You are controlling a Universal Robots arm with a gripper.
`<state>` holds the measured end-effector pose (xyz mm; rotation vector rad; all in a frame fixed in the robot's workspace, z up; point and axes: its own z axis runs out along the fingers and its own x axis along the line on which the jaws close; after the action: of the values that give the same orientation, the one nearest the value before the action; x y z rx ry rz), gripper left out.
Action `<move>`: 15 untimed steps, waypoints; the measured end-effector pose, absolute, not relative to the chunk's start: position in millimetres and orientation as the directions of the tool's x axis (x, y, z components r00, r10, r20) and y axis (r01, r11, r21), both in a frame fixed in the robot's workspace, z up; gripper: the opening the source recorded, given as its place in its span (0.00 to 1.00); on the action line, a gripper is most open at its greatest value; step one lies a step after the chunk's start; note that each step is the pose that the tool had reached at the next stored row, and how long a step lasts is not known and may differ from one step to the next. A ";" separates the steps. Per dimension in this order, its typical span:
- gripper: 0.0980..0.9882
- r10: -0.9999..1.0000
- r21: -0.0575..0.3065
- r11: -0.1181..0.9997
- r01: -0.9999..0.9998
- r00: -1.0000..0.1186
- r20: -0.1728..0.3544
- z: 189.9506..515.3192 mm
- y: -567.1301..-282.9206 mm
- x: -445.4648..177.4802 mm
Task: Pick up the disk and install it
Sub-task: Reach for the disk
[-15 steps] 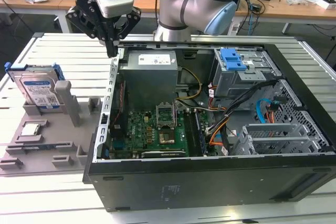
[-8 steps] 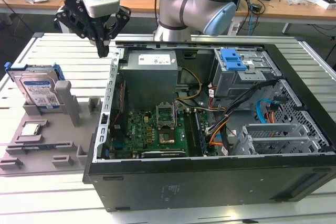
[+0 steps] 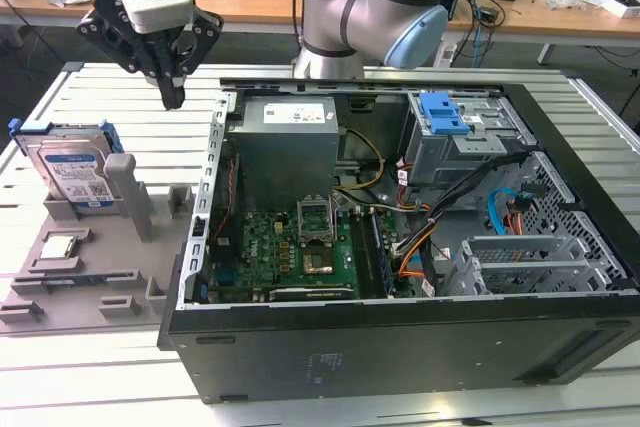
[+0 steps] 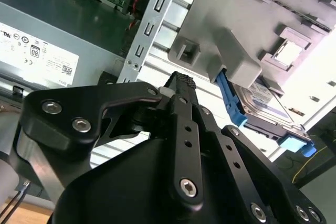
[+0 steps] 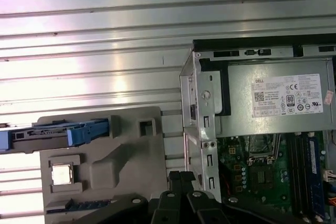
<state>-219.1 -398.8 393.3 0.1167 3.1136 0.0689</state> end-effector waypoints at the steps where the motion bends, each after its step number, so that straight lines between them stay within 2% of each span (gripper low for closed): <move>1: 0.01 0.075 0.045 0.996 0.074 -0.997 -0.023 393.3 -398.9 -221.8; 15: 0.01 0.075 0.045 0.996 0.074 -0.997 -0.023 393.3 -398.9 -248.2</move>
<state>-248.2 -398.9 393.3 0.1166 3.1137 0.0688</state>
